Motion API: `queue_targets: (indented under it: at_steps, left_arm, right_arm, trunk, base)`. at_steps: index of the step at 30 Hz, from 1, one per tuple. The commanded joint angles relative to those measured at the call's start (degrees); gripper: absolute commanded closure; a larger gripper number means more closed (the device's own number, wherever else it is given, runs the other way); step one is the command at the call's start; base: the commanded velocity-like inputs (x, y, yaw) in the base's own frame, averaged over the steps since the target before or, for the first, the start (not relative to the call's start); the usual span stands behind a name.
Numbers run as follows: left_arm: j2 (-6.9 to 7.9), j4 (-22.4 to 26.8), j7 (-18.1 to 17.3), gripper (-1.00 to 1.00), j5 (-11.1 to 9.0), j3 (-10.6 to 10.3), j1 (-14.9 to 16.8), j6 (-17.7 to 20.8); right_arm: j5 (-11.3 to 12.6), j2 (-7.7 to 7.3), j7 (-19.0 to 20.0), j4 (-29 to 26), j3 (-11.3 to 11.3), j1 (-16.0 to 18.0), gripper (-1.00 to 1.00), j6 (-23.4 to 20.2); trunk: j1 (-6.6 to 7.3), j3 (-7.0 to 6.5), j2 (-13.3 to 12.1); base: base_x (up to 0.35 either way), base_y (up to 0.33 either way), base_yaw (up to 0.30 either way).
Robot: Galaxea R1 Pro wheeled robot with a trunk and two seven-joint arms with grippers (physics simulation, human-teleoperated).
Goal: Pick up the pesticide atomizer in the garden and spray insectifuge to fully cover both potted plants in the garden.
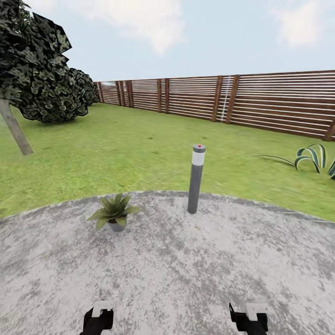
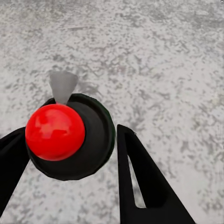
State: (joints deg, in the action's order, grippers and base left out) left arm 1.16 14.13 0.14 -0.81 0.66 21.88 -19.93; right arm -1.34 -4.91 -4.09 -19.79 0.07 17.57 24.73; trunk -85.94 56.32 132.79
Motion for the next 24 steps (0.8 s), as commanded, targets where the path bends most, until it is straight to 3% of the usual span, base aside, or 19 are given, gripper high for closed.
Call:
queue_targets:
  at_steps: [1, 9, 18, 24]
  left_arm:
    - [0.00, -0.1, 0.0, 1.00, -0.1, 0.0, 0.0, -0.2]
    - [-0.01, -0.1, 0.0, 1.00, -0.1, 0.0, 0.0, -0.2]
    - [-0.01, -0.1, 0.0, 1.00, -0.1, 0.0, 0.1, -0.2]
    - [-0.01, -0.1, 0.0, 1.00, -0.1, 0.0, 0.0, -0.2]
  right_arm:
    - [-0.2, -0.01, -0.2, 0.0, 0.0, 0.0, -1.00, 0.1]
    - [-0.2, -0.01, -0.2, 0.0, 0.0, 0.0, -1.00, 0.1]
    - [-0.2, -0.01, -0.2, 0.0, 0.0, 0.0, -1.00, 0.1]
    - [-0.1, -0.01, -0.1, -0.1, 0.0, 0.0, -1.00, 0.1]
  trunk:
    - [-0.02, 0.05, 0.0]
    - [-0.02, 0.05, 0.0]
    - [-0.02, 0.05, 0.0]
    - [-0.02, 0.05, 0.0]
  base:
    - [0.338, 0.000, 0.277]
    - [0.310, 0.064, 0.276]
    - [0.053, 0.013, 0.268]
    - [0.272, 0.000, 0.052]
